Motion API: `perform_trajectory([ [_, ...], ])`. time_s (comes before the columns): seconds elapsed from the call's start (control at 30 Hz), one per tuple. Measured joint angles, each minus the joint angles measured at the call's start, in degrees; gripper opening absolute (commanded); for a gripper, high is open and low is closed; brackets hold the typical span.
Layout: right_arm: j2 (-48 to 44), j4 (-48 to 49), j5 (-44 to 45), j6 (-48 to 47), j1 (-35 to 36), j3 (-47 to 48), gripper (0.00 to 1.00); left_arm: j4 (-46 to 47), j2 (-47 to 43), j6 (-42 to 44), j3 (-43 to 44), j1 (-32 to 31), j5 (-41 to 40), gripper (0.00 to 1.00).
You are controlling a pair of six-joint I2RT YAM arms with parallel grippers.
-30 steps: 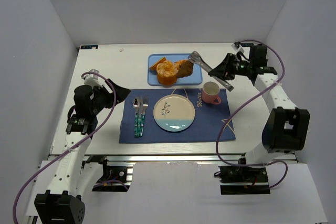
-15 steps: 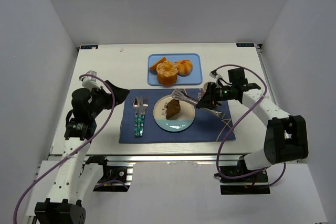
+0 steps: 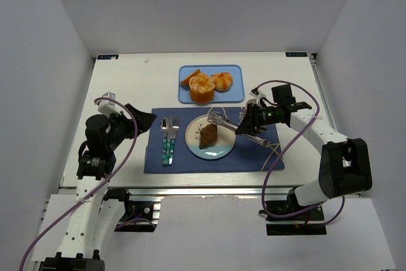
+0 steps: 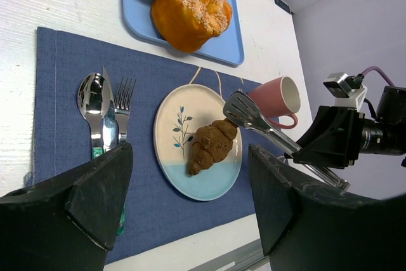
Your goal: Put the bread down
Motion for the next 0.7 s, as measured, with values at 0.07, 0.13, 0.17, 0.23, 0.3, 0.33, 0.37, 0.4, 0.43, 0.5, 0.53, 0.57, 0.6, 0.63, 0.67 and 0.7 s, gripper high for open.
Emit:
perform_trajectory([
  [0.07, -0.02, 0.02, 0.0, -0.28, 0.0, 0.0, 0.4, 0.0, -0.15, -0.13, -0.02, 0.0, 0.0, 0.82],
  [0.13, -0.02, -0.02, 0.0, -0.7, 0.0, 0.02, 0.4, -0.02, -0.17, -0.15, -0.02, 0.0, 0.0, 0.82],
  [0.17, -0.02, -0.11, 0.0, -0.87, 0.0, 0.09, 0.41, -0.02, -0.17, -0.15, -0.02, 0.0, 0.0, 0.82],
  [0.23, -0.02, -0.37, 0.07, -1.36, -0.04, 0.44, 0.41, -0.04, -0.17, -0.15, -0.04, 0.0, 0.0, 0.82],
  [0.3, -0.02, -0.7, 0.24, -1.95, -0.26, 1.11, 0.41, -0.04, -0.17, -0.15, -0.04, 0.0, -0.02, 0.82],
  [0.33, -0.02, -0.87, 0.37, -2.19, -0.46, 1.68, 0.41, -0.07, -0.17, -0.15, -0.04, 0.0, 0.0, 0.82],
  [0.37, -0.02, -0.98, 0.46, -2.38, -0.66, 2.23, 0.41, -0.07, -0.17, -0.15, -0.07, 0.0, -0.02, 0.82],
  [0.4, -0.02, -1.14, 0.61, -2.58, -0.94, 2.95, 0.41, -0.02, -0.15, -0.15, -0.09, 0.0, -0.02, 0.82],
  [0.43, -0.02, -1.27, 0.76, -2.89, -1.29, 3.67, 0.4, -0.02, -0.15, -0.15, -0.11, 0.0, 0.0, 0.82],
  [0.5, -0.02, -1.68, 1.05, -3.69, -1.81, 5.2, 0.39, 0.04, -0.04, -0.15, -0.17, 0.0, 0.0, 0.82],
  [0.53, -0.02, -1.92, 1.16, -3.93, -2.01, 6.1, 0.38, 0.11, 0.02, -0.15, -0.22, 0.0, 0.0, 0.82],
  [0.57, -0.02, -1.97, 1.25, -4.22, -2.16, 6.91, 0.38, 0.13, 0.13, -0.15, -0.26, 0.0, 0.0, 0.82],
  [0.6, -0.02, -1.97, 1.29, -4.52, -2.32, 7.85, 0.36, 0.17, 0.26, -0.15, -0.33, 0.0, 0.0, 0.82],
  [0.63, -0.02, -1.95, 1.36, -4.9, -2.38, 8.72, 0.35, 0.17, 0.42, -0.15, -0.39, 0.0, 0.0, 0.82],
  [0.67, -0.02, -1.95, 1.42, -5.14, -2.47, 9.51, 0.34, 0.26, 0.63, -0.15, -0.44, 0.0, 0.0, 0.82],
  [0.7, -0.02, -1.95, 1.49, -5.25, -2.58, 10.14, 0.33, 0.37, 0.87, -0.13, -0.44, 0.0, 0.0, 0.82],
])
